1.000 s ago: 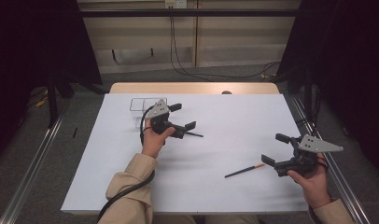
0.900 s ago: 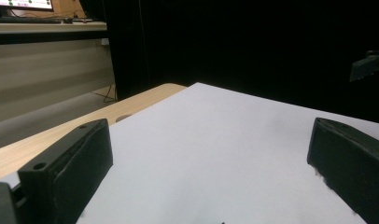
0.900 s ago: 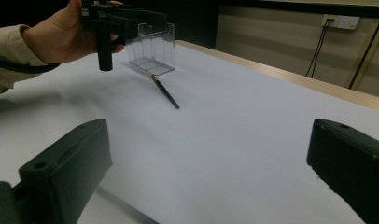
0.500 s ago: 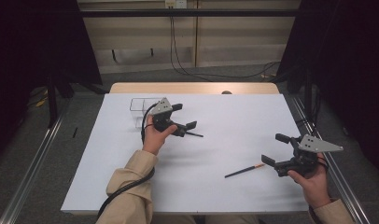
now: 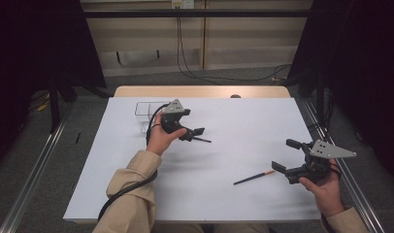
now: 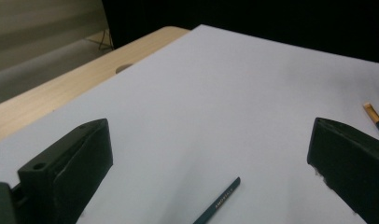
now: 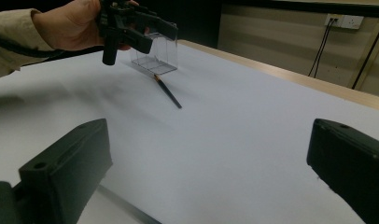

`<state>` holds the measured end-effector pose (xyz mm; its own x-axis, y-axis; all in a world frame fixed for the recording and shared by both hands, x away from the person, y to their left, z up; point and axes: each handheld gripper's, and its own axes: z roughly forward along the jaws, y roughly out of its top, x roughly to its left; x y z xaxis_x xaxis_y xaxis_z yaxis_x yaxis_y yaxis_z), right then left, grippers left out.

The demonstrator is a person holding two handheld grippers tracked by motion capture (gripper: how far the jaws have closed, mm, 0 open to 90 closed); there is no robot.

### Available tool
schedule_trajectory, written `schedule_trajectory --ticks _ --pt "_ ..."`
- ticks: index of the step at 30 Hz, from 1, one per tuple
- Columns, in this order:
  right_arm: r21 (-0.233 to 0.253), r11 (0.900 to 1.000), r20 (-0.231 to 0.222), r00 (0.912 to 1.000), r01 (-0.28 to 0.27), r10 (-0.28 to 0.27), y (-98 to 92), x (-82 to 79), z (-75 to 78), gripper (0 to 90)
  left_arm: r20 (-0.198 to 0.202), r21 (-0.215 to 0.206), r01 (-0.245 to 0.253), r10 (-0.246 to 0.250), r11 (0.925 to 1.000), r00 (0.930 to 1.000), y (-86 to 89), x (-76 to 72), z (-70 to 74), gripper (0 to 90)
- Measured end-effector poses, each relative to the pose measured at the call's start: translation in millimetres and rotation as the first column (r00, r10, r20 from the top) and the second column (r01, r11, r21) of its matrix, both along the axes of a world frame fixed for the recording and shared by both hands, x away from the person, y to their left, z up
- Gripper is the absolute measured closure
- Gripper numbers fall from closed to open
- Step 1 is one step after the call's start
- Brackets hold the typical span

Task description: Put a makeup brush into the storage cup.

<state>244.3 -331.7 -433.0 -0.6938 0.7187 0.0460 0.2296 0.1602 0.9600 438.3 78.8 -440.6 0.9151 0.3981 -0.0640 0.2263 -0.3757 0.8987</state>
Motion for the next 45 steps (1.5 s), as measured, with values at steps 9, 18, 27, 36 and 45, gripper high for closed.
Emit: schedule_trajectory --ticks 9,18,27,36,45 --pt "0.002 1.000 -0.007 1.0000 0.001 -0.001 -0.8 0.1 -0.7 0.0 -0.055 0.138 0.039 -0.031 0.9896 0.9980 -9.0 7.2 3.1 0.0" --pt "-0.004 1.000 -0.009 0.9999 -0.005 0.005 -0.3 -0.3 -1.1 0.0 -0.093 0.233 0.064 -0.044 0.9703 0.9948 -12.3 14.4 2.4 0.0" --pt "-0.001 1.000 -0.009 0.9999 -0.009 0.009 -0.8 0.0 -0.9 0.0 -0.124 0.343 0.118 -0.080 0.9319 0.9891 -22.0 18.0 4.6 0.0" --pt "-0.004 1.000 -0.006 0.9999 -0.009 0.009 -0.9 -0.5 -0.3 0.0 -0.171 0.432 0.149 -0.082 0.8892 0.9819 -26.1 22.2 2.4 0.0" --pt "0.000 1.000 -0.004 0.9999 -0.013 0.013 -0.9 -0.6 -0.2 0.0 -0.201 0.511 0.178 -0.084 0.8409 0.9760 -28.6 26.9 4.2 0.0"
